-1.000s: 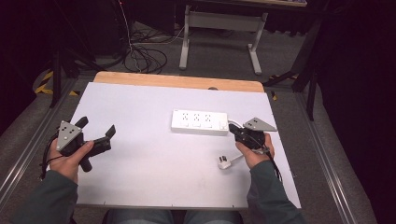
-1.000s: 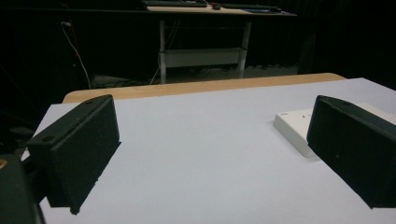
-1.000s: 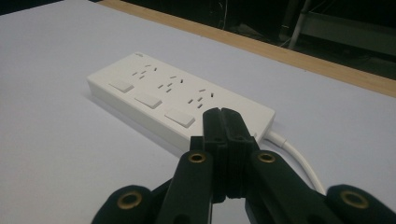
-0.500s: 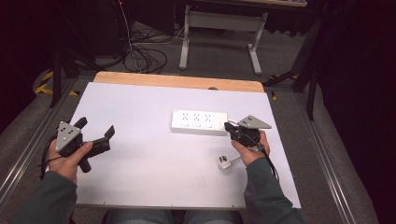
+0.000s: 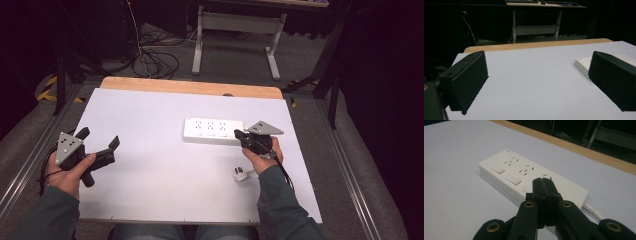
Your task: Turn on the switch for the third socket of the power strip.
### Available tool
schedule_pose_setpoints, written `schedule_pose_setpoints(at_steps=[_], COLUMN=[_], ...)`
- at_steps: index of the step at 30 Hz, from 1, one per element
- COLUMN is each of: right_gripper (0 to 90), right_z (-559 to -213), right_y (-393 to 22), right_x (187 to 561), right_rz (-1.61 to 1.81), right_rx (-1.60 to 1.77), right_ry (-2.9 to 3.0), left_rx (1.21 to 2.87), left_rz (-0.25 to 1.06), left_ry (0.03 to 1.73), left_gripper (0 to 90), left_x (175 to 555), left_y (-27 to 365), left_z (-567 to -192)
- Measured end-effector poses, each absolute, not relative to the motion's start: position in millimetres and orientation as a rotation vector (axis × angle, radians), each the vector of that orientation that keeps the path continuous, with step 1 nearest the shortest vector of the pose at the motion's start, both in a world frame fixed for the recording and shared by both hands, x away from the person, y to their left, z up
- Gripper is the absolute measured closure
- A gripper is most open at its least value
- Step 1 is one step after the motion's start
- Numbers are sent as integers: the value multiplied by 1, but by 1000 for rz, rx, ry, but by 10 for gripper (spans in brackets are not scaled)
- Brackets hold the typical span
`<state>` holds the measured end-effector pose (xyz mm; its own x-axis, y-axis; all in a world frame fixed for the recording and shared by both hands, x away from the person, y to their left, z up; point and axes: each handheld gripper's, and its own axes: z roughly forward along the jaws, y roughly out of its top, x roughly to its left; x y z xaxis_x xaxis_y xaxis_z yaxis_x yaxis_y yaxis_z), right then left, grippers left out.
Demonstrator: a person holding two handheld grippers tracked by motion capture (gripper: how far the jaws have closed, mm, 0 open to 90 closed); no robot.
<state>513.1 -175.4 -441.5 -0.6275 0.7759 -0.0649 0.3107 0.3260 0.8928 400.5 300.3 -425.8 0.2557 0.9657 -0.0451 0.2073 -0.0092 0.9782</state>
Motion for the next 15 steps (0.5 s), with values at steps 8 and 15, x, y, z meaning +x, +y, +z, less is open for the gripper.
schedule_pose_setpoints(at_steps=[8,15], right_gripper=[899,898], right_z=[-442,-443], right_y=[-168,-162], right_x=[517,519], right_rz=[1258,1252], right_rx=[934,918], right_ry=[2123,2138], left_rx=[1463,1467], left_rz=[899,900], left_ry=[1168,1172], left_gripper=[31,31], left_x=[399,398], left_y=[301,302], left_z=[-426,-427])
